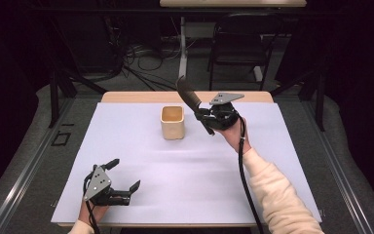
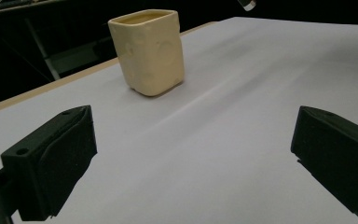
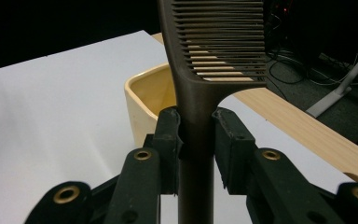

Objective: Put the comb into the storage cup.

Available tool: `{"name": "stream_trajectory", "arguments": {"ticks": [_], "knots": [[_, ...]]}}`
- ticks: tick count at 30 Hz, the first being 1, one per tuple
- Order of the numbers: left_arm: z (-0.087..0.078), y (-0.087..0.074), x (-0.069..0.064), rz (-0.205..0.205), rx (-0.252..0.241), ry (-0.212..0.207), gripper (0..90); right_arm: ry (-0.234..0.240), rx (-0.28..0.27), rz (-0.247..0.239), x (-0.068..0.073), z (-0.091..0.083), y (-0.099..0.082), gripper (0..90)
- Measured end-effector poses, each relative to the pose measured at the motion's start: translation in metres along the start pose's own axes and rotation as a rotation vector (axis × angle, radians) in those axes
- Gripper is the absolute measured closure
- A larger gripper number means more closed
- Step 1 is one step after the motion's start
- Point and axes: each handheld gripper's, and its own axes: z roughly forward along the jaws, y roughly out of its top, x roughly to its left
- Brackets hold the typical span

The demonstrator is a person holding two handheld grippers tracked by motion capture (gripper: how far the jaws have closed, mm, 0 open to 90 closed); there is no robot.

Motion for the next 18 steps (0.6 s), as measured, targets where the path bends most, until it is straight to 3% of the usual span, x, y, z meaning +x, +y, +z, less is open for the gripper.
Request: {"name": "stream_trajectory", "arguments": {"ticks": [18], "knots": [[-0.001,0.0,0.0,-0.002,-0.003,0.001,0.1,-0.009,-0.009,-0.005,-0.001,0.008,0.014,72.1]]}}
